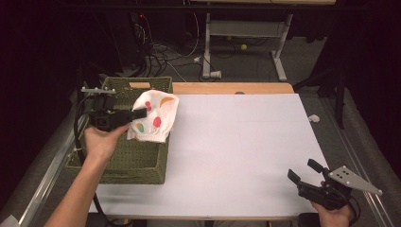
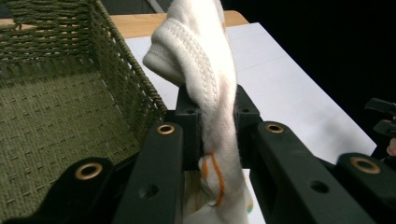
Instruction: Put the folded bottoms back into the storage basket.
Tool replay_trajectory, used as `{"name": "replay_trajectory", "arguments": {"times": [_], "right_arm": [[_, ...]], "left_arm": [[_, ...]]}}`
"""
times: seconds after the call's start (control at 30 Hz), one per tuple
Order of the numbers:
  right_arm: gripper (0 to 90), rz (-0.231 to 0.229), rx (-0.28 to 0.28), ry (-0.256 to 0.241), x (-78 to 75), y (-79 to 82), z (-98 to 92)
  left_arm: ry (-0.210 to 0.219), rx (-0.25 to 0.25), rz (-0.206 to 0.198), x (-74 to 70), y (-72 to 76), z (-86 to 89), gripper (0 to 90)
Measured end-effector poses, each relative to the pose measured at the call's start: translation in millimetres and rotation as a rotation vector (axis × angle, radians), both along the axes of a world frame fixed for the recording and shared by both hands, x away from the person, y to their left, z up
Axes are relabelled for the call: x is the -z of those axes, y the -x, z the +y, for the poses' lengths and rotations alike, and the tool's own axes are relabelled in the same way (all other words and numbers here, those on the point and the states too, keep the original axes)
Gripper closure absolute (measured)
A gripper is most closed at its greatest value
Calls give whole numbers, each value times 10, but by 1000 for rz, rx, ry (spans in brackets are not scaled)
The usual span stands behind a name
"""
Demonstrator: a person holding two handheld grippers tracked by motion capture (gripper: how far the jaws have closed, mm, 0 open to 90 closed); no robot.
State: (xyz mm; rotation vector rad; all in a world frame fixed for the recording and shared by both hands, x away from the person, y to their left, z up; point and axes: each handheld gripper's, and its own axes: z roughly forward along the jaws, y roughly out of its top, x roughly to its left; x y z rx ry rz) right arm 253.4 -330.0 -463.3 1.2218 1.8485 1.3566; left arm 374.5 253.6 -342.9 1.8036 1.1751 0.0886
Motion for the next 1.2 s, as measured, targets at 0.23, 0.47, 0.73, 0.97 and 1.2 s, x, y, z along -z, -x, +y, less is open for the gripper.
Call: {"name": "replay_trajectory", "arguments": {"times": [0.23,0.47,0.73,0.97,1.2], "right_arm": [[169,1,1,2,-1,0,5],[169,4,1,0,0,-3,1],[169,2,0,4,-1,-3,7],[169,3,2,3,-1,-3,8],[169,5,3,1,-1,-4,6]], "left_arm": [[0,-17,-1,14,29,93,761],[-4,-52,-3,20,53,219,760],[-4,-84,-5,44,79,350,760],[-15,-101,13,130,45,403,759],[-41,-104,35,222,-25,392,758]]}}
